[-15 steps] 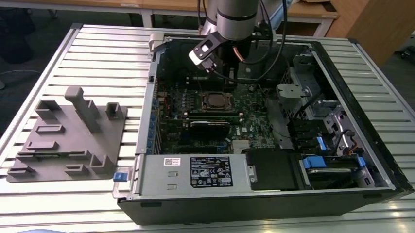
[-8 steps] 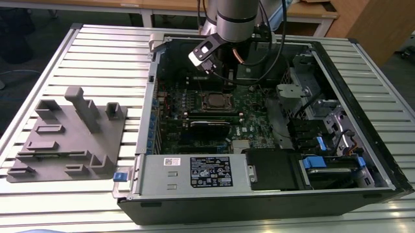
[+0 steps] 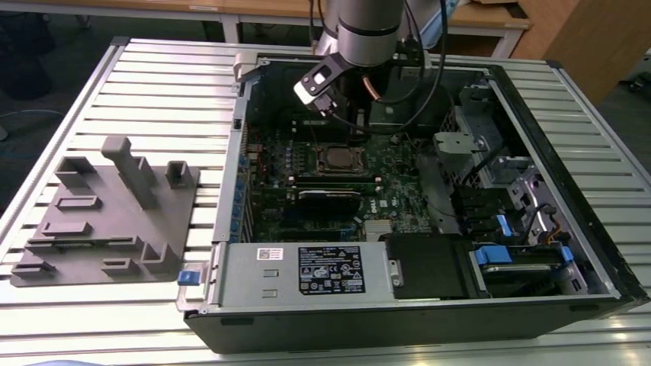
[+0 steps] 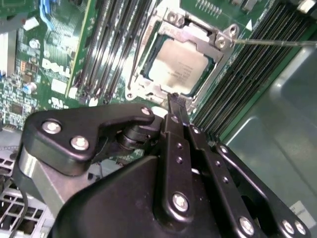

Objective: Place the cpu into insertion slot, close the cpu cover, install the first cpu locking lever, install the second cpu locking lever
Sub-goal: 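Close the cpu cover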

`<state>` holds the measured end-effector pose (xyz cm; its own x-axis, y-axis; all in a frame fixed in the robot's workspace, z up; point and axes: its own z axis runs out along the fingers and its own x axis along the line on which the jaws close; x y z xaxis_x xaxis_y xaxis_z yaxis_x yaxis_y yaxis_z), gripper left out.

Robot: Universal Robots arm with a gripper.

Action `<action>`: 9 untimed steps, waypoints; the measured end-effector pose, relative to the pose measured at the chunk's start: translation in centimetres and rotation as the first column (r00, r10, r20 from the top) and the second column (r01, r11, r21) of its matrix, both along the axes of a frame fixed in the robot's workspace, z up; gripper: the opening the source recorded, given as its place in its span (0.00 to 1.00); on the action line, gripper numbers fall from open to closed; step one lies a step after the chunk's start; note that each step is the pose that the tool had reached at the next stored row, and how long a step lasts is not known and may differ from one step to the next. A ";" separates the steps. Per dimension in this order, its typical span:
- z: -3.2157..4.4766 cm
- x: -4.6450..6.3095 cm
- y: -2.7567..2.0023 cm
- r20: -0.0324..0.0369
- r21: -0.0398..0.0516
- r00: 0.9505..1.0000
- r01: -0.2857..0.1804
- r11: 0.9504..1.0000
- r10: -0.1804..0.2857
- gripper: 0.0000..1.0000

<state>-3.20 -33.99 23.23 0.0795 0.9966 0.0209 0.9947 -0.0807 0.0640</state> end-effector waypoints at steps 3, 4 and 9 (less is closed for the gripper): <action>-0.11 -0.6 0.00 0.000 0.000 1.000 0.000 1.000 0.000 0.11; -0.14 -0.7 0.00 0.000 0.000 1.000 0.000 1.000 0.000 0.11; -0.27 -1.9 0.01 0.001 0.000 1.000 0.000 1.000 0.000 0.11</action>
